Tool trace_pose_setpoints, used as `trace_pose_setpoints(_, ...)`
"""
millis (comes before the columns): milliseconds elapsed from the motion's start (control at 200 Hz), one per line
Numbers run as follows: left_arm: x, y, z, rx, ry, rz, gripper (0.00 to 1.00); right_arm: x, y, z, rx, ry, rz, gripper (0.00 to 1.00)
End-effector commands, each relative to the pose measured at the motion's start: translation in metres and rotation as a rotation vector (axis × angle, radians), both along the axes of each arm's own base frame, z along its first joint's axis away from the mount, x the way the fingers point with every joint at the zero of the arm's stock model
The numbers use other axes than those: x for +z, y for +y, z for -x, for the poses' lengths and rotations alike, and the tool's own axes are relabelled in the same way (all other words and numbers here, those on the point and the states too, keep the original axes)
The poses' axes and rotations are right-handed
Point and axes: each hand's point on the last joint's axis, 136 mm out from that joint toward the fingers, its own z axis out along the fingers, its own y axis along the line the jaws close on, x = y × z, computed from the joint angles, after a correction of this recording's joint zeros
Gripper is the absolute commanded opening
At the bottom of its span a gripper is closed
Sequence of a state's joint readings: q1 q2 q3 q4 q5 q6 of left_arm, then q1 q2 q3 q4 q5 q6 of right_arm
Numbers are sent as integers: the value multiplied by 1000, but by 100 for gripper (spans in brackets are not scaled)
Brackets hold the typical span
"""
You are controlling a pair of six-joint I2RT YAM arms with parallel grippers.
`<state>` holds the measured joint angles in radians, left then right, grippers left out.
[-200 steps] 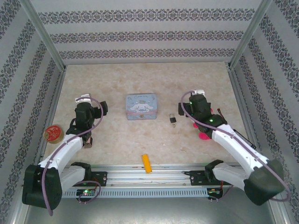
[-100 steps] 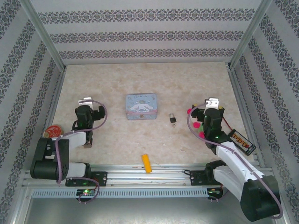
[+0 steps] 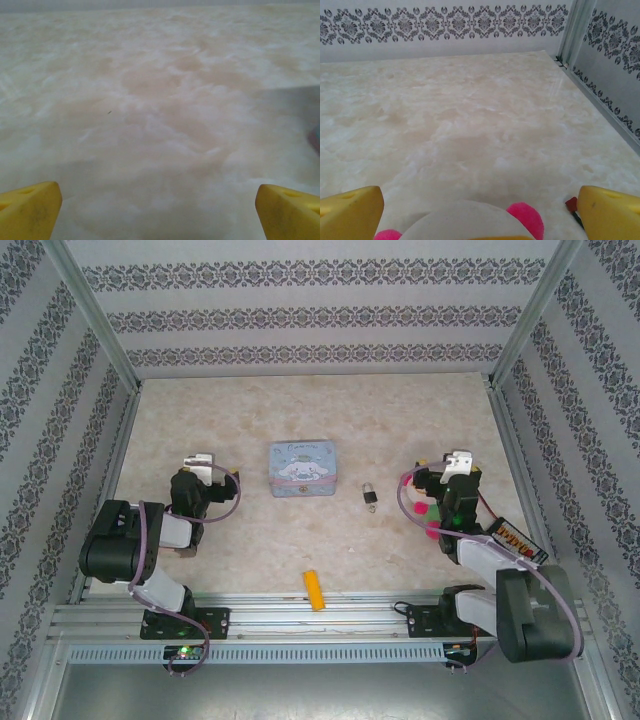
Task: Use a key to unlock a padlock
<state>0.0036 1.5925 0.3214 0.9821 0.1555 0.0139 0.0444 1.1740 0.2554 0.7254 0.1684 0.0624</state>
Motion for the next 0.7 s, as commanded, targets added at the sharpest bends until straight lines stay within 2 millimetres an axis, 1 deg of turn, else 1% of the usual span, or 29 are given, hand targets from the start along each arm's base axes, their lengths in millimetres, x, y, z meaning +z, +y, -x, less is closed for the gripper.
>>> trace_pose_setpoints(0,20,-9,-11,-102,-66,19,99,20,1,-10,39,-112,-8,98)
trace_pose_setpoints(75,18,3,-14,-39,-47,26,99,13,0,-11,41,-99,-18,98)
trace_pose_setpoints(155,18,10,-16,3,-40,26,99,6,-2,-10,38,-111,-34,98)
trace_pose_setpoints(315,17,17,-16,47,-40,23,99,-10,-8,-15,29,-98,-70,98)
trace_pose_setpoints(370,17,17,-16,47,-39,22,99,-14,-8,-20,37,-91,-73,98)
trace_pose_setpoints(415,17,16,-16,43,-39,23,99,-22,-6,-24,44,-74,-76,98)
trace_pose_setpoints(450,17,15,-16,37,-40,23,99,-22,-6,-30,44,-80,-81,98)
trace_pose_setpoints(550,17,14,-16,31,-39,21,99,-26,3,-40,103,-5,-76,98)
trace_pose_setpoints(595,17,14,-16,28,-37,20,99,-34,12,-40,153,33,-71,98)
trace_pose_setpoints(605,17,14,-16,29,-38,19,99,-26,14,-46,166,12,-67,98)
trace_pose_setpoints(620,17,14,-16,28,-38,21,99,-24,17,-48,184,7,-63,98)
trace_pose_setpoints(645,17,14,-16,27,-39,20,99,-24,22,-49,212,5,-62,98)
trace_pose_setpoints(695,17,14,-16,28,-39,20,99,-23,25,-48,226,3,-62,98)
